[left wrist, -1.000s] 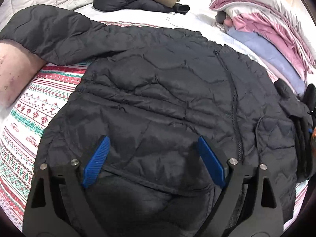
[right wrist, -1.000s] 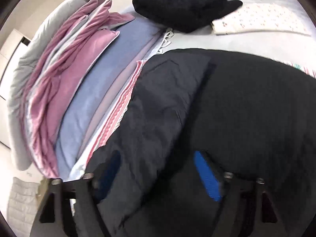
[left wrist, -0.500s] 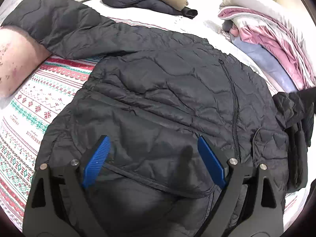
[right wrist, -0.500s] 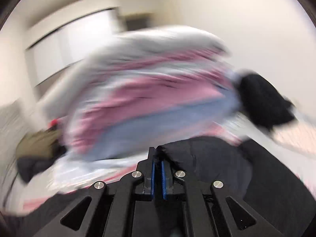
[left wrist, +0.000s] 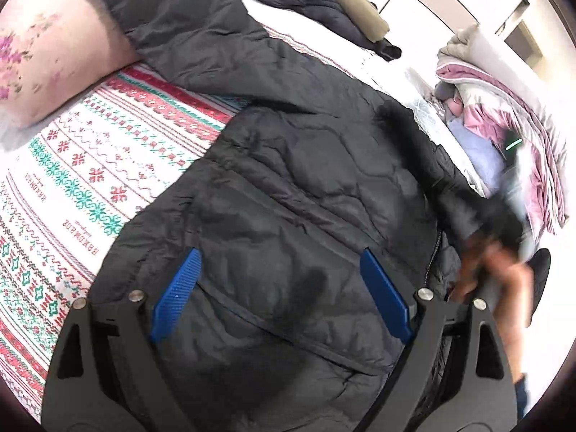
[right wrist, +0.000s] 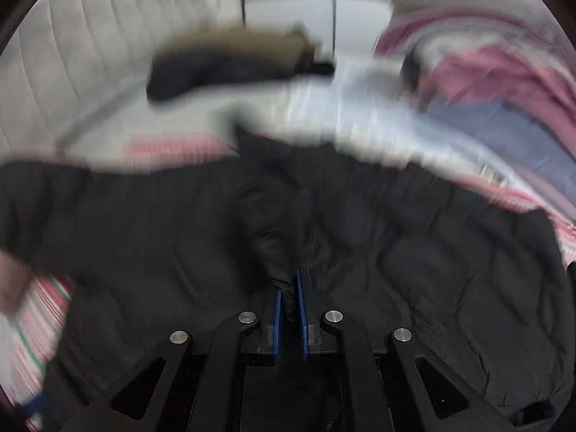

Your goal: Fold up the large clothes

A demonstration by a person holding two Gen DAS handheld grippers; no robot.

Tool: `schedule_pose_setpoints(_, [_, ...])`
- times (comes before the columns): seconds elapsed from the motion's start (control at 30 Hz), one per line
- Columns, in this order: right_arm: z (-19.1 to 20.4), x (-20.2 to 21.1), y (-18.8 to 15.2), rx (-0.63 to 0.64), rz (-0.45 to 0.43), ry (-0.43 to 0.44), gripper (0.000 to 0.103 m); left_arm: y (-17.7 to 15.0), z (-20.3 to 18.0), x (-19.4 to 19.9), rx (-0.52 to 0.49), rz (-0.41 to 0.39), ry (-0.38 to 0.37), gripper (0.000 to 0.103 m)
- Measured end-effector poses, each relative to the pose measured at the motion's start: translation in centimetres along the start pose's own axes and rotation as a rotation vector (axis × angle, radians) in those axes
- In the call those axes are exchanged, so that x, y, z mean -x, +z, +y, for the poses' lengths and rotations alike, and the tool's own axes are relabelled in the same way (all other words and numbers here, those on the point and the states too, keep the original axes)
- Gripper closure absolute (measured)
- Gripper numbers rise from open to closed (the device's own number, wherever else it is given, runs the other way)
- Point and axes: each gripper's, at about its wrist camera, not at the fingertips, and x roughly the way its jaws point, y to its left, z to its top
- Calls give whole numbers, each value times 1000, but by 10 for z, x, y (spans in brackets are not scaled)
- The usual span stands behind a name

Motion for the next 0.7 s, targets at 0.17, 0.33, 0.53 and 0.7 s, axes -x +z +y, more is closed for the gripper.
schedule_pose_setpoints(0.17, [-13, -9, -29, -28, 8, 12, 83, 4, 6, 4, 35, -6, -22, 13])
schedule_pose_setpoints(0.33, [-47, 35, -33, -128, -20, 145, 68, 2, 3, 3, 23, 4, -31, 13])
schedule_pose_setpoints(0.53, [-141, 40, -69, -528, -48, 255, 25, 2, 0, 5, 6, -11, -29, 13])
schedule_pose_setpoints(0.7, [-145, 56, -97, -619, 55, 300, 25, 2, -4, 6, -29, -22, -17, 13])
